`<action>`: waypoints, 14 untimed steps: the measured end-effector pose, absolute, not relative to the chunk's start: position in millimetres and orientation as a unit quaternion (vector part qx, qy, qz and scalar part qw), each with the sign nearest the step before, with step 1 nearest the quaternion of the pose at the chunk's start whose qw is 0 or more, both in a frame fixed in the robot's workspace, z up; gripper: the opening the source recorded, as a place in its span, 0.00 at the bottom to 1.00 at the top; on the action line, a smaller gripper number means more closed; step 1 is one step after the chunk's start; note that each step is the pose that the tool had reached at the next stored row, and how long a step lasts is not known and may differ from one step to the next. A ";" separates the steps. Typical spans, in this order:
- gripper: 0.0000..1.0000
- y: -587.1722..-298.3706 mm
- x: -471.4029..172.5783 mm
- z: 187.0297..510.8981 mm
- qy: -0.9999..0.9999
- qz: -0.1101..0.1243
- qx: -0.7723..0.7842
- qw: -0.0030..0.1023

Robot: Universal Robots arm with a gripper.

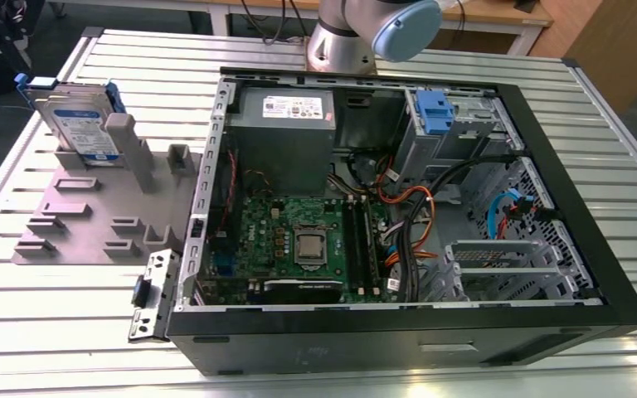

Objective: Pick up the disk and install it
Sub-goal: 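Pick up the disk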

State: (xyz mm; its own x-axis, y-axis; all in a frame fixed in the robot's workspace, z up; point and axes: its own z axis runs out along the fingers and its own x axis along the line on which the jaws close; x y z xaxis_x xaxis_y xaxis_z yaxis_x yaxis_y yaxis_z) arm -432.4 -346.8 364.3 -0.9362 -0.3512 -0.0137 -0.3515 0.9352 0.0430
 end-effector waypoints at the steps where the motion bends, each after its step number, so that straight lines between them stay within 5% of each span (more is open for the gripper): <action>1: 0.11 -346.8 -432.4 364.3 0.984 0.022 -0.179 0.003; 14: 0.11 -346.8 -432.4 364.3 0.977 0.022 -0.211 0.002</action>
State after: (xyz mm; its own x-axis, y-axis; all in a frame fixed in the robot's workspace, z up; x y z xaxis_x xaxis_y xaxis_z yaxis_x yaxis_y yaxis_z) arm -432.4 -346.8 364.3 -0.9113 -0.4115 -0.0137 -0.4117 0.9103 0.0430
